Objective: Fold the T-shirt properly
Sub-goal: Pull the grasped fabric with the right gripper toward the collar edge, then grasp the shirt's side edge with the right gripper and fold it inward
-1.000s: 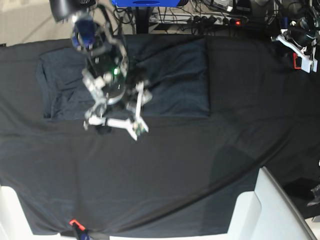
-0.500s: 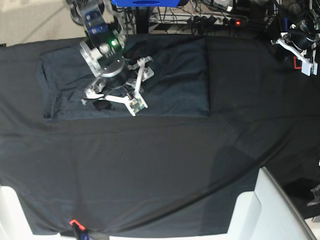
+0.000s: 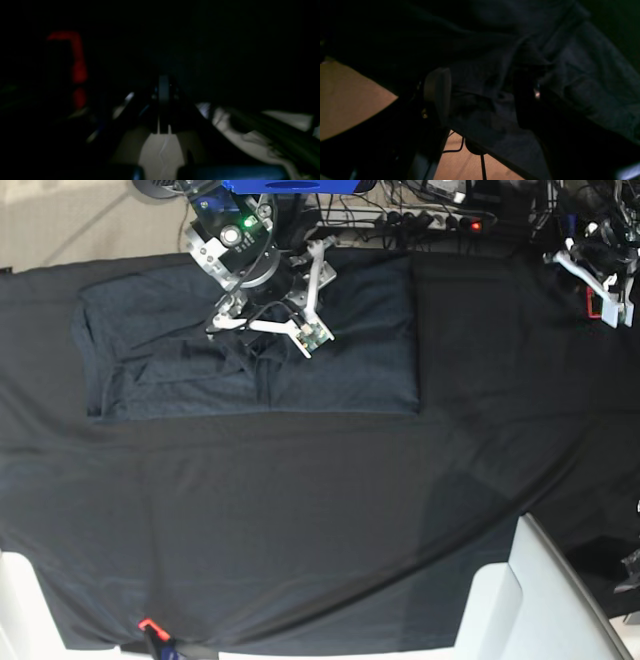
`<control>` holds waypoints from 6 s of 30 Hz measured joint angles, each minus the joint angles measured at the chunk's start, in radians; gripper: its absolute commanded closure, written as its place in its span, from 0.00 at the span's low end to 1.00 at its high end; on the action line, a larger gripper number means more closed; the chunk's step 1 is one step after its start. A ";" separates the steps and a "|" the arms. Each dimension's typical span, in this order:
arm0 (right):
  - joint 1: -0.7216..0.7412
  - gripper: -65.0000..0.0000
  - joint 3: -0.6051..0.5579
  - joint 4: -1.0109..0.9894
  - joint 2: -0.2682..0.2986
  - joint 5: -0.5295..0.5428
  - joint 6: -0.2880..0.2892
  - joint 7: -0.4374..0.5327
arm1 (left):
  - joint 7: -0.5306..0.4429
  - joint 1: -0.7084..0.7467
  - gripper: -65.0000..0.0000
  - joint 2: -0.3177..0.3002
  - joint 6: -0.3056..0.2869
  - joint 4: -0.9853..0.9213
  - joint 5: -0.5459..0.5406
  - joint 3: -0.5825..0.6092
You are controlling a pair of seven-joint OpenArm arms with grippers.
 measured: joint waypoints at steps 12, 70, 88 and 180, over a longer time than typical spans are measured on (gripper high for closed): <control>0.017 0.45 0.004 -0.124 -0.005 0.004 -0.003 0.058 | -0.005 -0.013 1.00 0.022 -0.001 -0.002 0.066 -0.002; -0.071 0.69 0.051 0.165 0.014 0.146 -0.010 -0.069 | -0.005 -0.027 1.00 0.021 -0.001 0.000 0.070 0.003; 0.010 0.97 0.054 -0.133 0.012 0.149 -0.008 0.032 | -0.005 -0.051 1.00 0.063 -0.116 0.035 0.076 0.085; 0.361 0.64 1.019 -0.614 0.093 0.822 0.556 -0.401 | -0.081 -0.047 1.00 0.063 -0.116 -0.065 0.077 0.086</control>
